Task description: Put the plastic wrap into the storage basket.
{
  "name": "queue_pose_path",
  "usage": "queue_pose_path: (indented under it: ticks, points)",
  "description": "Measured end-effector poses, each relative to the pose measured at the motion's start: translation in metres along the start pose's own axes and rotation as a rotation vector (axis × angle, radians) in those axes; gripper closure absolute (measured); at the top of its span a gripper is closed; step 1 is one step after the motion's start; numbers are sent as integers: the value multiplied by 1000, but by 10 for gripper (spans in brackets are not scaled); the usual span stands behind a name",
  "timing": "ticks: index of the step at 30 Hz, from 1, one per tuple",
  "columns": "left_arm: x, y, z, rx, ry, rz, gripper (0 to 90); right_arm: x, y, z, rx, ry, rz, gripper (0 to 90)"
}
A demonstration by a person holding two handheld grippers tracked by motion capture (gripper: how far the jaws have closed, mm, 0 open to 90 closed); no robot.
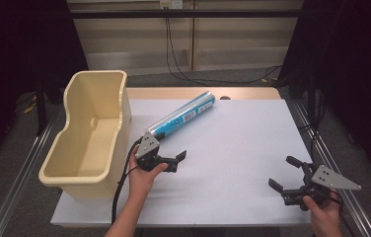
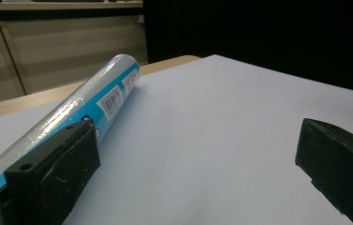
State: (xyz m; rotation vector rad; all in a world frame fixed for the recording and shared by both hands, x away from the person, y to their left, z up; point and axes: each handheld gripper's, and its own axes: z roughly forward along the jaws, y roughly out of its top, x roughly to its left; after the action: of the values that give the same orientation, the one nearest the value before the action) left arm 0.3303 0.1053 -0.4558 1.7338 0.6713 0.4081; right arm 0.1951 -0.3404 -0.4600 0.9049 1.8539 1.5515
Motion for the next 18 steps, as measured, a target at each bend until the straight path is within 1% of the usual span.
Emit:
queue_pose_path:
  ticks: [1, 5, 6, 9, 10, 13, 15, 17, 18]
  points:
    - [2, 2, 2, 7, 4, 6, 0, 0, 0, 0, 0, 2, 1, 1]
    - [7, 6, 9, 10, 8, -5, 0, 1, 0, 0, 0, 2, -4, 2]
    - [9, 8, 12, 28, 19, -8, 0, 1, 0, 0, -1, 5, -5, 3]
    - [11, 10, 15, 34, 26, -1, 4, 1, 1, 0, -1, 5, -5, 3]
    - [13, 10, 15, 33, 39, -8, 13, 1, 1, 0, -2, 7, -8, 3]
    - [19, 9, 19, 52, 56, -38, 10, 1, 0, 0, 1, 7, -11, 4]
    - [24, 11, 24, 84, 81, -16, 10, 1, 0, 1, 2, 7, -13, 5]
    - [25, 12, 26, 92, 83, -21, 11, 1, 0, 1, 2, 8, -13, 5]
    - [26, 13, 28, 86, 84, -32, 11, 1, 0, 1, 5, 9, -17, 5]
